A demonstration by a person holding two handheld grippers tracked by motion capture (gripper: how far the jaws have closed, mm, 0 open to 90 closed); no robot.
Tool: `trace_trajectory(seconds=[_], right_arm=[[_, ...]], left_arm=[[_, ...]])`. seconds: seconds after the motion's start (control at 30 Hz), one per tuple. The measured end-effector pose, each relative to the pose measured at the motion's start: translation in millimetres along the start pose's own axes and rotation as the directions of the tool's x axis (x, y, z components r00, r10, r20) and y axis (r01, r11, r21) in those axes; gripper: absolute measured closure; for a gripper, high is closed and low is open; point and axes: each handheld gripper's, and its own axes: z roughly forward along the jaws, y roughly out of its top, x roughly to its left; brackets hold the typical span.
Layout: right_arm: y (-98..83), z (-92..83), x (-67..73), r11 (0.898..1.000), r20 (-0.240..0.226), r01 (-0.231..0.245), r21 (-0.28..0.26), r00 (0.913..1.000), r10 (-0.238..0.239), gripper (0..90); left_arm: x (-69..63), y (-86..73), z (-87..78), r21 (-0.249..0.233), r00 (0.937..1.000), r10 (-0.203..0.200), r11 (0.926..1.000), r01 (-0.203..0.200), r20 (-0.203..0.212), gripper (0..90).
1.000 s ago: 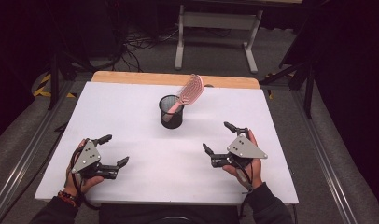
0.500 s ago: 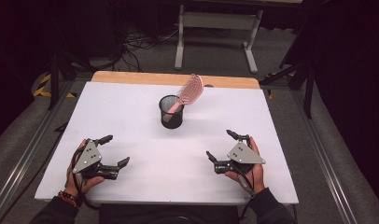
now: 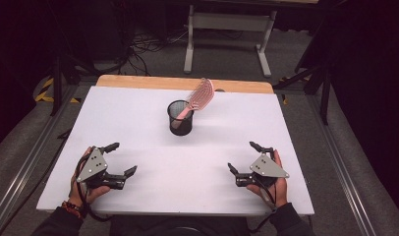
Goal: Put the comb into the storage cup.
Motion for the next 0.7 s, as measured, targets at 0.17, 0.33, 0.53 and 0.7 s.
trace_trajectory(seconds=[0.17,0.33,0.53,0.7], right_arm=[[-11.0,-2.7,-7.4,0.999,0.012,-0.028,0.019,0.9995,0.028,3.7],[-20.9,-1.6,-15.0,0.997,0.029,-0.076,0.03,0.9968,0.075,3.6],[-21.9,0.7,-16.8,0.996,0.038,-0.085,0.02,0.9957,0.084,3.7],[-20.4,-2.0,-16.4,0.996,0.042,-0.088,0.009,0.9952,0.088,3.7]], left_arm=[[-0.9,0.6,3.2,0.002,1.0,-0.002,1.0,0.002,0.008,6.8],[-0.7,1.1,4.6,0.0,0.9999,-0.005,1.0,0.005,0.01,6.7],[-0.5,0.6,4.2,0.007,1.0,0.003,1.0,-0.003,0.002,6.8],[-0.9,1.4,4.6,0.0,1.0,-0.004,1.0,0.004,0.004,6.7]])
